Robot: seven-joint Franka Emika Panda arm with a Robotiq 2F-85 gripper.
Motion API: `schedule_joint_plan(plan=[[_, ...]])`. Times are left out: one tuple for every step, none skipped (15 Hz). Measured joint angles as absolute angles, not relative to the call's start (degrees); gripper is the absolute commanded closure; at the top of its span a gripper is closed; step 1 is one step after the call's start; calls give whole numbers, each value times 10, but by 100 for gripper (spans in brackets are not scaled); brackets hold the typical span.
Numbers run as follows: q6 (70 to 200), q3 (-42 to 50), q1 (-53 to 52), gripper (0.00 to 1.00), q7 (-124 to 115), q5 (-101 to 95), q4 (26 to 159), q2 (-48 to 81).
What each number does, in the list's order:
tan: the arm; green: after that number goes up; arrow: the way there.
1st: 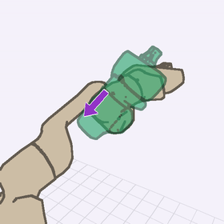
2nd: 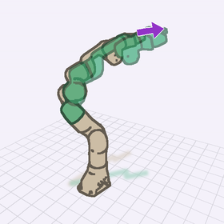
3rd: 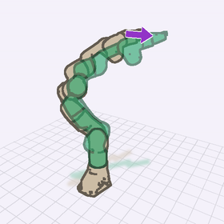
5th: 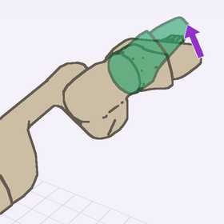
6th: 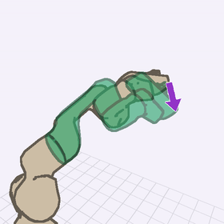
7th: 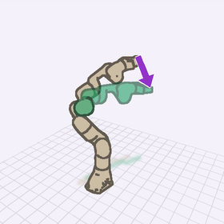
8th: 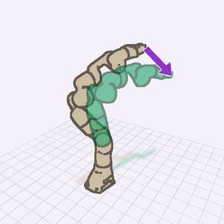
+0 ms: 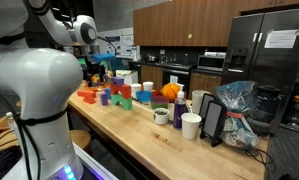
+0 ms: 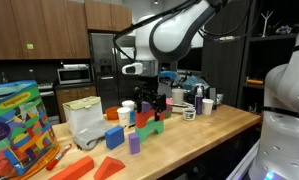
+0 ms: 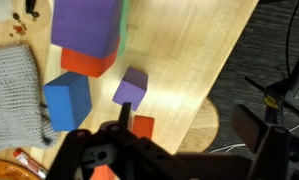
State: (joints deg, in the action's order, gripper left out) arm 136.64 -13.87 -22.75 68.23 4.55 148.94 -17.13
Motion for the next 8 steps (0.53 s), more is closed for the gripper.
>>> schedule_joint_plan(plan=[[1373,-140,-231,0,682,45,1497,-171],[1380,-142,-233,0,682,44,1505,-171],[1386,-143,-235,0,682,43,1513,-171],[1394,-144,-236,0,681,42,1520,-170],[1403,-146,-237,0,679,38,1528,-170],[1413,-148,-237,0,676,34,1534,-169],[1425,-151,-237,0,670,28,1541,-168],[1435,-155,-237,0,663,21,1547,-167]])
